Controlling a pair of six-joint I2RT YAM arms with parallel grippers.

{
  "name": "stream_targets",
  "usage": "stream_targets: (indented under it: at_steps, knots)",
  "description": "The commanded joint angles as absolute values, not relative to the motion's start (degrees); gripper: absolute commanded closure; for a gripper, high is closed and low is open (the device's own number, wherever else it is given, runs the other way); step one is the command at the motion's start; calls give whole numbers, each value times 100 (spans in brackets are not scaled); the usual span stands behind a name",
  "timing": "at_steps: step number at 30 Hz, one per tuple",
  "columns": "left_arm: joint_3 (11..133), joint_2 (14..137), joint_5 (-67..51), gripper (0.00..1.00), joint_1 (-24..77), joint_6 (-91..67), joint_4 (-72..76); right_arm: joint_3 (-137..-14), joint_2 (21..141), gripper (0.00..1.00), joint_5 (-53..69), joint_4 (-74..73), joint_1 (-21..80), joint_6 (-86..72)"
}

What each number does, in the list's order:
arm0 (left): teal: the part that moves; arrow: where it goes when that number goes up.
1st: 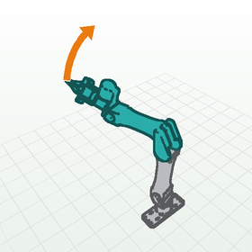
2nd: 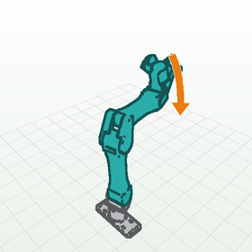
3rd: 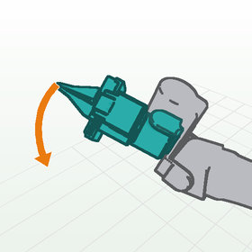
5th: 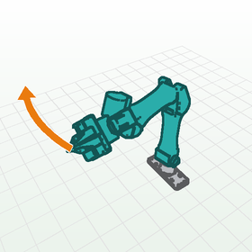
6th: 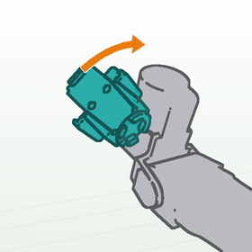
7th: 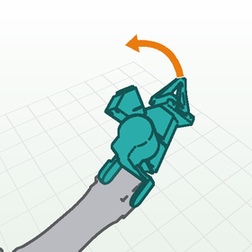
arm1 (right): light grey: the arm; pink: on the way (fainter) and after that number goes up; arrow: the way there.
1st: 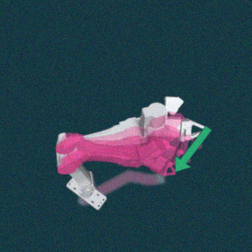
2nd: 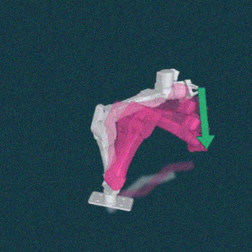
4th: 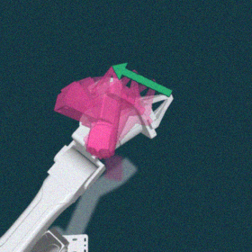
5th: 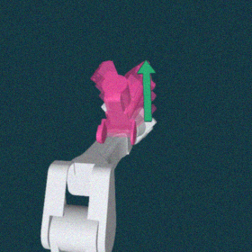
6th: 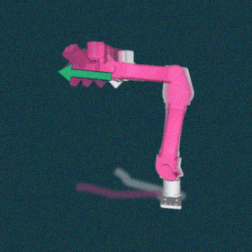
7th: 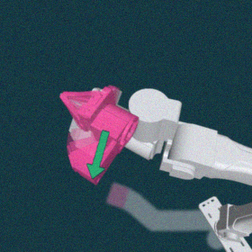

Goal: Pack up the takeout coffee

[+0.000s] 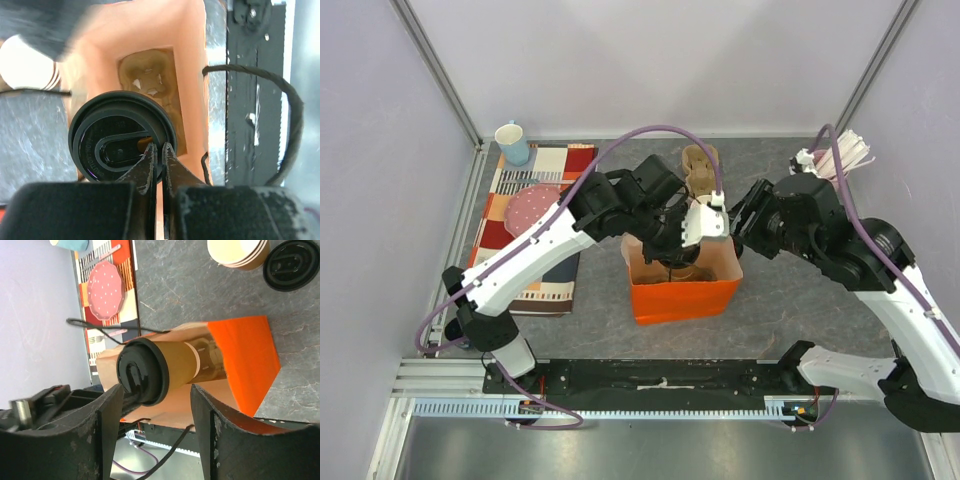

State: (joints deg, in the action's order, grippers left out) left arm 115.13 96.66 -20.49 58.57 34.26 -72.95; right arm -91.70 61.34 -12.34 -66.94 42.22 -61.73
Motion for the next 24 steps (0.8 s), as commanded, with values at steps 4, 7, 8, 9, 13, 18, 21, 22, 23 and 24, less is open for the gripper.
stream_targets:
  at_steps: [4, 7, 8, 9, 13, 18, 21, 22, 23, 24]
  knots:
    - [11496, 9360, -827, 98, 5810, 56, -6714, -9580, 6705, 36, -905, -6636, 4254, -6091]
    - [11487, 9387, -616, 98, 5801, -673, -6995, -9650, 6706, 36, -949, -6645, 4263, -6073]
    - [11435, 9352, -528, 98, 5801, -790, -7005, -9624, 6680, 36, -975, -6645, 4254, -6082]
    - [11348, 9299, -475, 98, 5801, -861, -6961, -9598, 6645, 36, -1028, -6653, 4254, -6099]
    - [11049, 9141, 34, 98, 5792, -1509, -7022, -9422, 6417, 36, -1098, -6653, 4254, -6275]
    - [10802, 9158, 763, 98, 5783, -2240, -7022, -9343, 6284, 35, -1151, -6697, 4254, -6284]
    - [10775, 9342, 1054, 98, 5766, -2618, -6979, -9351, 6205, 35, -1151, -6767, 4263, -6284]
    - [10767, 9369, 1072, 98, 5766, -2724, -6926, -9352, 6162, 34, -1160, -6820, 4254, -6275]
    - [10732, 9395, 1072, 98, 5757, -2786, -6813, -9360, 6144, 34, -1195, -6855, 4254, -6284]
    - [10688, 9387, 1055, 98, 5766, -2838, -6759, -9352, 6117, 35, -1230, -6890, 4263, -6302]
